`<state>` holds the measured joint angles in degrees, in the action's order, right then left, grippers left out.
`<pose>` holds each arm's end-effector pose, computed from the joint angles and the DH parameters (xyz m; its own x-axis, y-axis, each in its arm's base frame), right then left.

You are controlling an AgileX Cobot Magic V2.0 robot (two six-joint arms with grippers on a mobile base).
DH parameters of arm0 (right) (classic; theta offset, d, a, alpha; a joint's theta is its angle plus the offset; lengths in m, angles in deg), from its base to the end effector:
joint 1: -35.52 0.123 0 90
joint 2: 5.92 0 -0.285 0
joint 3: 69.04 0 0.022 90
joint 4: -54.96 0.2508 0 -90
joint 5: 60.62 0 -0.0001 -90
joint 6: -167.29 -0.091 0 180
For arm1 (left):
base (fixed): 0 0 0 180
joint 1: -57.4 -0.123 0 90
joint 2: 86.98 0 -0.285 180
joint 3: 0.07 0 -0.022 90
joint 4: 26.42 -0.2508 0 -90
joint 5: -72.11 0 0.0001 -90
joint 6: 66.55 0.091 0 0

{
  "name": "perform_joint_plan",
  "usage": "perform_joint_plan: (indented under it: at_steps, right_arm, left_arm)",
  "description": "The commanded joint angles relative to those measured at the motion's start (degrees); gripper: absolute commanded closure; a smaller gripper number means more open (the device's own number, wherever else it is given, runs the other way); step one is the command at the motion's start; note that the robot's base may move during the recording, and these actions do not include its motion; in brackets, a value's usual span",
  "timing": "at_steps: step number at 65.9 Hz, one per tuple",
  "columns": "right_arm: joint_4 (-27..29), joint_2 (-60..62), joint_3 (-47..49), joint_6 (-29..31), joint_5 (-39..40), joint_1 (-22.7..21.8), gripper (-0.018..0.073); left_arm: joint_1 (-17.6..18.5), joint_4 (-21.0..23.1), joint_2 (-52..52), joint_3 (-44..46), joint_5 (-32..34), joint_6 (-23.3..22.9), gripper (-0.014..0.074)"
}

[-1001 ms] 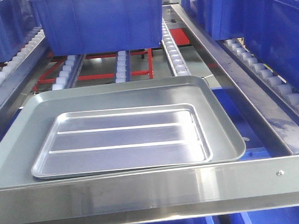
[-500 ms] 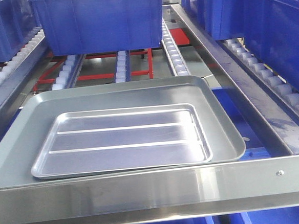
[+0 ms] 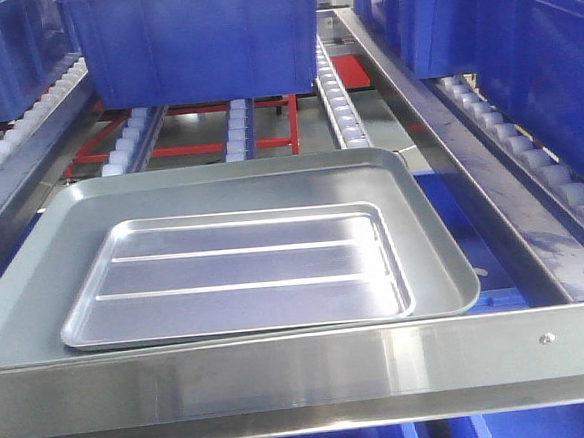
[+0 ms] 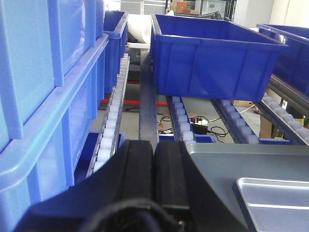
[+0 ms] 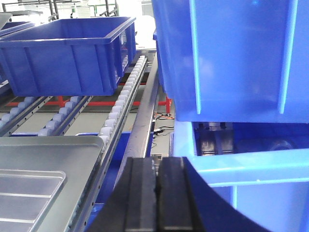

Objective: Grab silver tray and stack on right shelf

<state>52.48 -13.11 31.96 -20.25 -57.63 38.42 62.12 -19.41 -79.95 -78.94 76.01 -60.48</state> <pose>0.0563 0.0031 0.2080 0.1131 0.0941 -0.9891 -0.0631 0.9942 0.0874 0.0557 -0.0039 0.2103 0.1370 -0.0275 -0.9902 0.0763 0.9969 -0.0171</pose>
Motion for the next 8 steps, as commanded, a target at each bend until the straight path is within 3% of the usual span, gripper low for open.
perform_joint_plan:
  at_steps: [1, 8]
  right_arm:
    - [0.15, 1.08, 0.08, 0.60, 4.88, -0.38, 0.0509]
    - [0.15, 1.08, 0.08, 0.60, 4.88, -0.38, 0.0509]
  left_arm:
    - [0.29, -0.10, -0.61, -1.50, 5.01, -0.08, 0.0689]
    - [0.29, -0.10, -0.61, -1.50, 5.01, -0.08, 0.0689]
